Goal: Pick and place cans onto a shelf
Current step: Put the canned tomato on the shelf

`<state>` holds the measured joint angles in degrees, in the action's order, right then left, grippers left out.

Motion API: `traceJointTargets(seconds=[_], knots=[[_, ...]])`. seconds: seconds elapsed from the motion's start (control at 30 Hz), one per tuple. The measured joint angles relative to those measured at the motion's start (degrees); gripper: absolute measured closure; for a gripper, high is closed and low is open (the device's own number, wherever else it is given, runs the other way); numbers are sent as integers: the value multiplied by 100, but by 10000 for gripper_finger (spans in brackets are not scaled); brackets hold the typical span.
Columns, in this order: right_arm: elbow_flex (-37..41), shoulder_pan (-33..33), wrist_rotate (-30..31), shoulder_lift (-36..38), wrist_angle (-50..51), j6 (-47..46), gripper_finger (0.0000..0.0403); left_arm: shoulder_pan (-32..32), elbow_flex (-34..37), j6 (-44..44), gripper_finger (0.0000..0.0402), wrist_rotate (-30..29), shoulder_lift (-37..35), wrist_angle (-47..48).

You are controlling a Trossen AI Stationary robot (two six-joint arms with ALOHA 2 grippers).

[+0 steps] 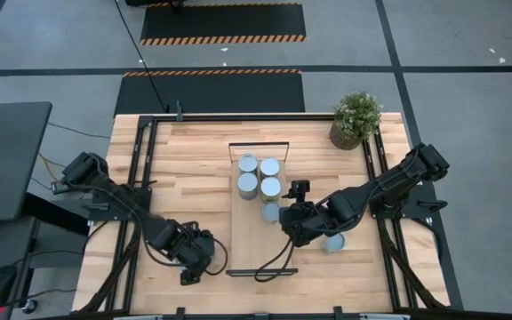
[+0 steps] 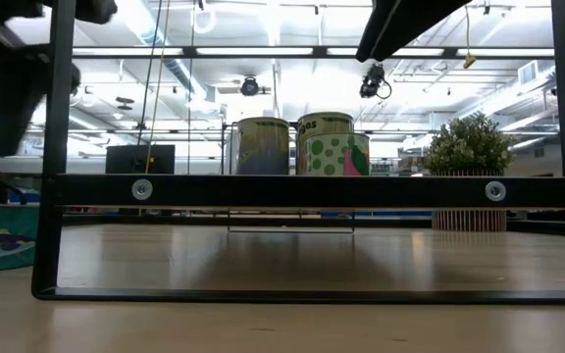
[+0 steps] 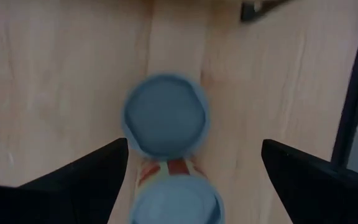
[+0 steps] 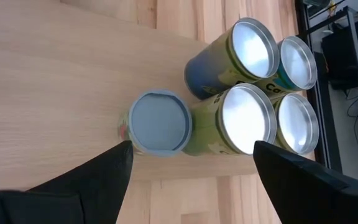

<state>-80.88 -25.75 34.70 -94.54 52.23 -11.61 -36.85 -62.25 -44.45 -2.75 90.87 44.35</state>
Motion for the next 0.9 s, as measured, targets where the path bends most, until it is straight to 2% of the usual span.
traceJointTargets(seconds=[0.23,0.4,0.5,0.57,0.73,0.9], knots=[[0,-23,0,0,17,-16,62,-313,-26,-888,27,662,-66,497],[0,33,7,-2,-33,53,62,-722,-232,-1131,27,210,-66,1027],[0,44,21,-2,-35,60,62,-1052,-166,-1590,27,-251,-66,1339],[0,39,20,-4,-35,60,62,-1319,24,-1967,27,-300,-66,1352],[0,34,21,-4,-35,70,62,-1754,775,-2793,27,178,-66,962],[0,39,20,-4,-54,119,62,-1812,1434,-2950,27,233,-63,-249]])
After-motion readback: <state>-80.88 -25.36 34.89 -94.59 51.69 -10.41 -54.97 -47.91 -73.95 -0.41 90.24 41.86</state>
